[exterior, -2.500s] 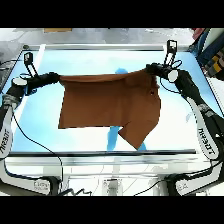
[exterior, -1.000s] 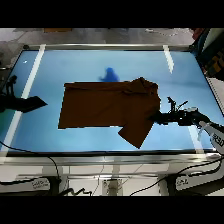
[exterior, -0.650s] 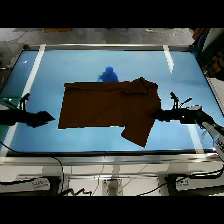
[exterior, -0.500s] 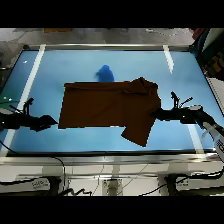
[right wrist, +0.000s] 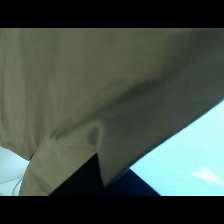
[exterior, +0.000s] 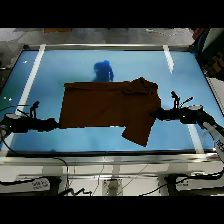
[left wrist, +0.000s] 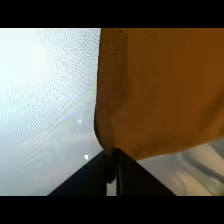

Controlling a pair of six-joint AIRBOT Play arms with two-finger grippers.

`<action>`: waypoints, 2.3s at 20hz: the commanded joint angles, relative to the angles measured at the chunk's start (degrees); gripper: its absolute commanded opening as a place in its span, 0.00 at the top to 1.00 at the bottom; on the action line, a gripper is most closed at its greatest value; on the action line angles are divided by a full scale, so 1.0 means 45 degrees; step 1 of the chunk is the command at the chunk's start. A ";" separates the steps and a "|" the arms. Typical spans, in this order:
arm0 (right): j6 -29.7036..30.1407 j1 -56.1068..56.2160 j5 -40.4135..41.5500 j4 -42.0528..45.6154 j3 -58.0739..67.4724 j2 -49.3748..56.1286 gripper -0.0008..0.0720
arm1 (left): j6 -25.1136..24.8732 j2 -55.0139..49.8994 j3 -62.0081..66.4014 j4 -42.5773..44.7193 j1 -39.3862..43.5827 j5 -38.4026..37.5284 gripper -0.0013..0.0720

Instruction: Fold the clothes and pants, and hang the long-sleeved shirts on hangers.

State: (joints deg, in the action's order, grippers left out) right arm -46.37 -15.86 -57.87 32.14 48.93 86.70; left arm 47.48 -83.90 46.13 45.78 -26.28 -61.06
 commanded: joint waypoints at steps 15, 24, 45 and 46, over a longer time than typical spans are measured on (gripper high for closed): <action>-0.0520 0.0015 -0.0665 0.0029 0.0408 -0.7912 0.97 | -0.0078 0.5945 0.3910 -0.2895 -0.0325 -0.1001 0.96; -0.1928 0.0015 0.0826 0.1389 0.5790 -1.3784 0.97 | -0.0087 1.4600 0.4328 -0.3468 -0.1350 0.8976 0.96; -0.5032 0.0058 -0.1452 0.2467 0.7325 -0.1224 0.97 | -0.1758 0.1826 0.4250 -0.2871 0.2166 0.2934 0.96; -0.5032 0.0126 -0.1049 0.2467 0.7325 -0.0651 0.97 | -0.1758 0.1122 0.4250 -0.2958 0.2438 0.3745 0.97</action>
State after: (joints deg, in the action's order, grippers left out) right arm -68.62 -15.68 -64.64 43.62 81.82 74.22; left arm 43.62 -67.33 65.17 33.08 -19.59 -48.51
